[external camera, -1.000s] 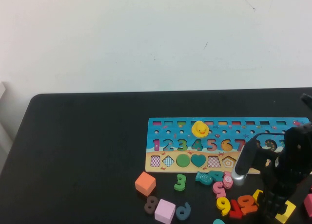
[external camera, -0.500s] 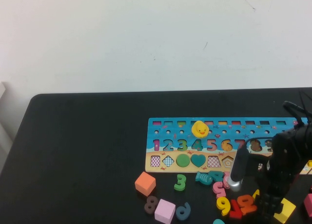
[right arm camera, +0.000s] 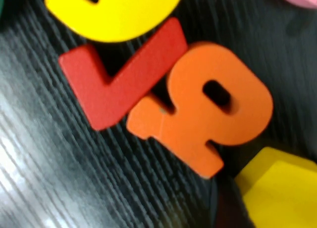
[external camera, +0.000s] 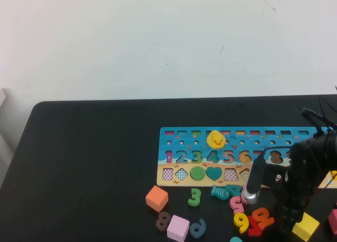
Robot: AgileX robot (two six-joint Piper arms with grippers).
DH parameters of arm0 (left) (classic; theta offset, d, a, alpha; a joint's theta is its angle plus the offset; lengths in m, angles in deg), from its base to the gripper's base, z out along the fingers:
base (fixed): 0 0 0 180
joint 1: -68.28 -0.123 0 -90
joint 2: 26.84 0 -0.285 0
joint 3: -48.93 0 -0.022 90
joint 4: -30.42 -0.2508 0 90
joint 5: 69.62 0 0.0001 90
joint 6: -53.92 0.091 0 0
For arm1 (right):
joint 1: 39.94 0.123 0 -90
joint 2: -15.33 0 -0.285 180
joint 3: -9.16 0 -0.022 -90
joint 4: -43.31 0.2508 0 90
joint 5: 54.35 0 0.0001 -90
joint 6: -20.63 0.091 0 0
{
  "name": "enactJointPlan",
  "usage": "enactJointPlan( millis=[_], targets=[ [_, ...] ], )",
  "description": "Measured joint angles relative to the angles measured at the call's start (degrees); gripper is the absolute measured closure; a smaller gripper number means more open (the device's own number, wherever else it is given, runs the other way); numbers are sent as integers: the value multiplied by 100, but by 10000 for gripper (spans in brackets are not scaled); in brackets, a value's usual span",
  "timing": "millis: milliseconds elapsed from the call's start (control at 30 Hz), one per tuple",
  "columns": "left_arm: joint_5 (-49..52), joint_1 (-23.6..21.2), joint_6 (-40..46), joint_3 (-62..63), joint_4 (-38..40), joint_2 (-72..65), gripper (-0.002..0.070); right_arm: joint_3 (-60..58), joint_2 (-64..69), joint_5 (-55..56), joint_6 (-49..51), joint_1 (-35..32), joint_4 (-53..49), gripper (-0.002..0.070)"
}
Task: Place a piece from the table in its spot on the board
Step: Pick up the "Pentagon", then place the "five-pointed star" into the hole of the five-pointed star
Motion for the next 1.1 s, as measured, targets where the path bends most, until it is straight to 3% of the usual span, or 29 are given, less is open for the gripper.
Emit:
enactJointPlan(
  millis=[267,633,1100],
  targets=[
    [0,0,0,0,0,0,677,235,0,-259,0,0,-13,309],
    [0,0,0,0,0,0,677,1690,0,-1848,12,0,329,309],
    [0,0,0,0,0,0,677,2271,32,-1197,-137,0,1210,309]
  ],
)
